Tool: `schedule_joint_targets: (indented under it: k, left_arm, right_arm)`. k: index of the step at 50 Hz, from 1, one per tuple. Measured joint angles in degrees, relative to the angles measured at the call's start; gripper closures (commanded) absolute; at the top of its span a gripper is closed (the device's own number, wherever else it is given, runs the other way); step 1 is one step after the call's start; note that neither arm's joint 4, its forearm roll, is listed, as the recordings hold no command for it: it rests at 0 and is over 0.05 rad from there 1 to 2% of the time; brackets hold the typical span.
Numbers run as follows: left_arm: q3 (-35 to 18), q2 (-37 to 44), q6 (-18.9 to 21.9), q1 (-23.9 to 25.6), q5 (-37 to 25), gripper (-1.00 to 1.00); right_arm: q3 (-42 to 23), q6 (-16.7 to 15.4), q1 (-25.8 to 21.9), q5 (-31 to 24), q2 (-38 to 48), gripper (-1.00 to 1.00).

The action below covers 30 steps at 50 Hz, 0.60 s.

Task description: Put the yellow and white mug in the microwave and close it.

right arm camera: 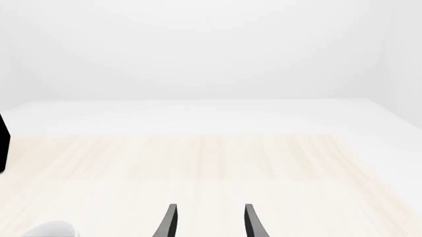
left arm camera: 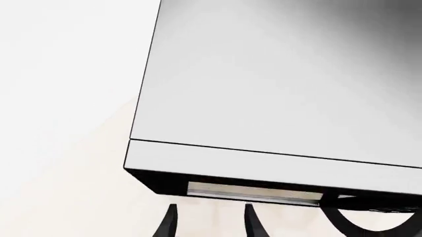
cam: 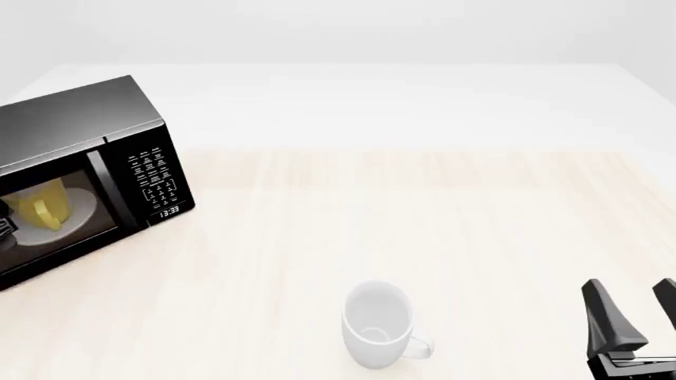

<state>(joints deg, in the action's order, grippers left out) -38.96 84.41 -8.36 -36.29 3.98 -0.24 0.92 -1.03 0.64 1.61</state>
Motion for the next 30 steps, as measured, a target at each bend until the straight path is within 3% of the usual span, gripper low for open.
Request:
schedule_joint_targets:
  k: [30]
  left_arm:
    - [3.94, -19.87, 2.07, 2.78, -7.38, -1.0]
  right_arm:
    - [0.0, 0.0, 0.0, 0.0, -0.01, -1.0]
